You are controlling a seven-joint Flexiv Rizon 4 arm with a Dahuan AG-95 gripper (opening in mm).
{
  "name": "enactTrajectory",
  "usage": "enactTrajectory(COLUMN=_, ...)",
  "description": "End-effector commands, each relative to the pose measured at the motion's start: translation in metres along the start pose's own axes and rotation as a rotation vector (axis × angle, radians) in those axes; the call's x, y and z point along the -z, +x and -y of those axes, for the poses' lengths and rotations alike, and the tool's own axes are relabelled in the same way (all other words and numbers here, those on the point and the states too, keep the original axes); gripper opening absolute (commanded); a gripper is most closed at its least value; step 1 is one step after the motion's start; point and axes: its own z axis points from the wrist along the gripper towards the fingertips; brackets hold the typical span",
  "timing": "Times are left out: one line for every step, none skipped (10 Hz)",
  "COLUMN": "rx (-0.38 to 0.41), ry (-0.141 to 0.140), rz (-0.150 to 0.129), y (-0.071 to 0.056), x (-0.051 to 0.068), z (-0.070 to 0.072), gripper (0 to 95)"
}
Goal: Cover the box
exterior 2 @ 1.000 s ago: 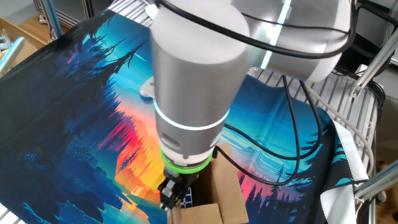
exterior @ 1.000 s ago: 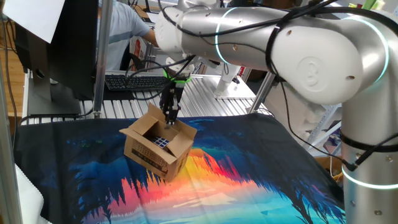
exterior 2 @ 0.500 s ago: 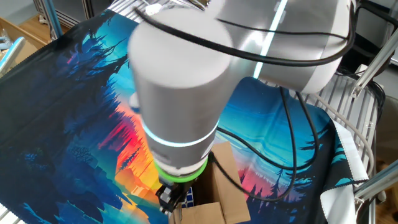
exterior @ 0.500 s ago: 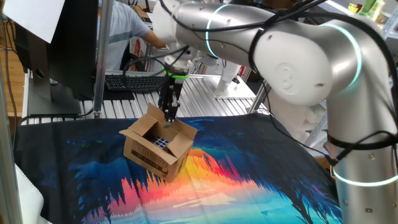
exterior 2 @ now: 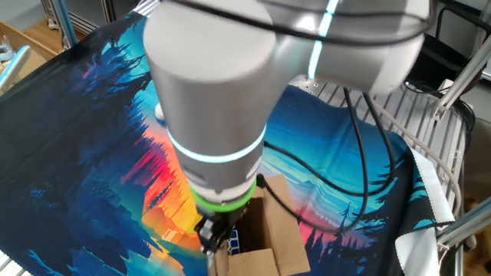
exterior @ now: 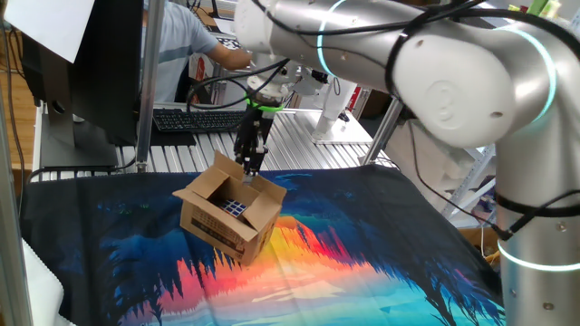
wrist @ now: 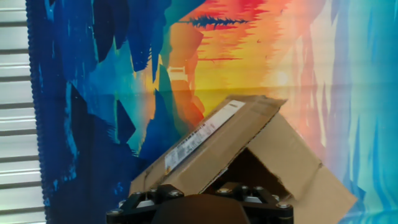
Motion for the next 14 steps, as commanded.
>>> enactTrajectory(rx=-0.002, ry=0.029, rz=-0.01, y=0.002, x=0.005, z=-0.006, gripper=57.0)
enactTrajectory(rx=-0.005, ry=0.035, rz=-0.019, y=0.002, x=0.007, z=-0.007, gripper=57.0)
enactTrajectory(rx=-0.009, ry=0.038, rz=-0.028, y=0.003, x=0.008, z=-0.007, gripper=57.0)
enactTrajectory(rx=-0.005, ry=0.037, rz=-0.032, y=0.003, x=0.008, z=-0.007, gripper=57.0)
enactTrajectory(rx=-0.004, ry=0.037, rz=-0.035, y=0.003, x=0.008, z=-0.007, gripper=57.0)
enactTrajectory(rx=0.0, ry=0.034, rz=-0.036, y=0.004, x=0.007, z=-0.005, gripper=57.0)
enactTrajectory(rx=0.005, ry=0.029, rz=-0.034, y=0.005, x=0.005, z=-0.004, gripper=57.0)
enactTrajectory(rx=0.007, ry=0.024, rz=-0.032, y=0.006, x=0.003, z=-0.001, gripper=57.0)
enactTrajectory(rx=0.009, ry=0.021, rz=-0.03, y=0.007, x=0.001, z=0.001, gripper=57.0)
enactTrajectory(rx=0.007, ry=0.017, rz=-0.024, y=0.009, x=-0.003, z=0.003, gripper=57.0)
enactTrajectory(rx=0.002, ry=0.012, rz=-0.022, y=0.011, x=-0.007, z=0.005, gripper=57.0)
enactTrajectory(rx=0.0, ry=0.009, rz=-0.023, y=0.011, x=-0.009, z=0.004, gripper=57.0)
enactTrajectory(rx=-0.001, ry=0.004, rz=-0.024, y=0.012, x=-0.012, z=0.003, gripper=57.0)
enactTrajectory(rx=-0.006, ry=0.0, rz=-0.022, y=0.012, x=-0.015, z=0.001, gripper=57.0)
